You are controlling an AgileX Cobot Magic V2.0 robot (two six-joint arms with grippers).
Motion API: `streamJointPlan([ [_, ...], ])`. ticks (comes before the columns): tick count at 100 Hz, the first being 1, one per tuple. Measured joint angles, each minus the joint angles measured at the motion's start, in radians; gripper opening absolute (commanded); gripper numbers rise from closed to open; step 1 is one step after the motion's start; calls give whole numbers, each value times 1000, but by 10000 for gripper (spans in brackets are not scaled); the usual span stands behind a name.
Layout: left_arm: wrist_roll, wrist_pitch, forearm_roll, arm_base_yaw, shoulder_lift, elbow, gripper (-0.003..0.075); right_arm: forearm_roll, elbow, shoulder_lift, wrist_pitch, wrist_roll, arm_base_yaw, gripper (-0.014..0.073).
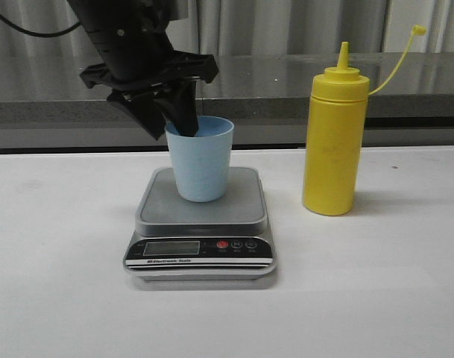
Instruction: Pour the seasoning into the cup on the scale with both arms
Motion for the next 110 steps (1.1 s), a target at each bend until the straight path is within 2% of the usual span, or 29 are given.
streamJointPlan([
  [11, 0, -1, 0, 0, -46, 2, 342, 0, 0, 0, 0, 0, 0, -61],
  [29, 0, -53, -3, 15, -148, 66, 246, 0, 0, 0, 0, 0, 0, -61],
  [63, 0, -165, -3, 71, -427, 309, 223, 0, 0, 0, 0, 0, 0, -61],
  [82, 0, -227, -3, 114, -611, 465, 151, 0, 0, 0, 0, 0, 0, -61],
  [110, 0, -278, -3, 178, -906, 703, 108, 0, 0, 0, 0, 0, 0, -61],
])
